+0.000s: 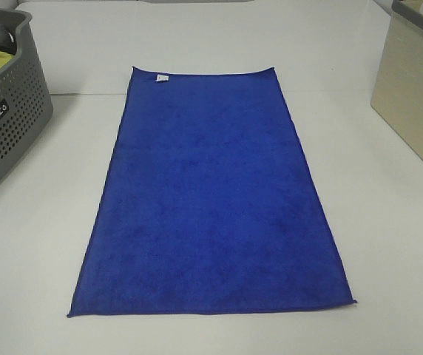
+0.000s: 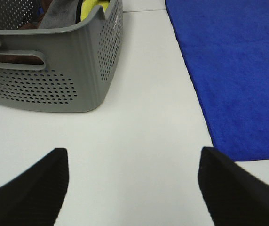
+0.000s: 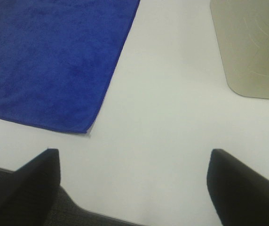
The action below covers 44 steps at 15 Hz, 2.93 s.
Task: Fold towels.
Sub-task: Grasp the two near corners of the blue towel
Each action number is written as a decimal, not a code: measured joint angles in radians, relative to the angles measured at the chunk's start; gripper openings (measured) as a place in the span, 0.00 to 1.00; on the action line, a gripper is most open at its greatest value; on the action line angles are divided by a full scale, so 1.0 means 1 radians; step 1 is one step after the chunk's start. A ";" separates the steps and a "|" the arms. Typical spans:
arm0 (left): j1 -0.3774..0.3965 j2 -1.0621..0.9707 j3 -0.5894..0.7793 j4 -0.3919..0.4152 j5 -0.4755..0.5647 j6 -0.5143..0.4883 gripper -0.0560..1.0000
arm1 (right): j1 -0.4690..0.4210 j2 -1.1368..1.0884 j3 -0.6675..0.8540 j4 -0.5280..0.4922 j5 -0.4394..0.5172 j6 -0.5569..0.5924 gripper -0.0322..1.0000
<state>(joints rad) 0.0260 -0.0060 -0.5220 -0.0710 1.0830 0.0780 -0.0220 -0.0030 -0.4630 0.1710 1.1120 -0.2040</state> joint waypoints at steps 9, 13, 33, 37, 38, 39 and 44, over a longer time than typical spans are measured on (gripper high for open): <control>0.000 0.000 0.000 0.000 0.000 0.000 0.74 | 0.000 0.000 0.000 0.000 0.000 0.000 0.83; 0.000 0.000 0.000 0.000 0.000 0.000 0.74 | 0.000 0.000 0.000 0.000 0.000 0.000 0.83; 0.000 0.000 0.000 0.000 0.000 0.000 0.74 | 0.000 0.000 0.000 0.000 0.000 0.000 0.83; 0.000 0.000 0.000 0.000 0.000 0.000 0.74 | 0.000 0.000 0.000 0.000 0.000 0.000 0.83; 0.000 0.000 0.000 0.000 0.000 0.000 0.74 | 0.000 0.000 0.000 0.000 0.000 0.000 0.83; 0.000 0.000 0.000 0.000 0.000 0.000 0.74 | 0.000 0.000 0.000 0.000 0.000 0.000 0.83; 0.000 0.000 0.000 0.000 0.000 0.000 0.74 | 0.000 0.000 0.000 0.000 0.000 0.000 0.83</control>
<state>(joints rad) 0.0260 -0.0060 -0.5220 -0.0710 1.0830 0.0780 -0.0220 -0.0030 -0.4630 0.1710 1.1120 -0.2040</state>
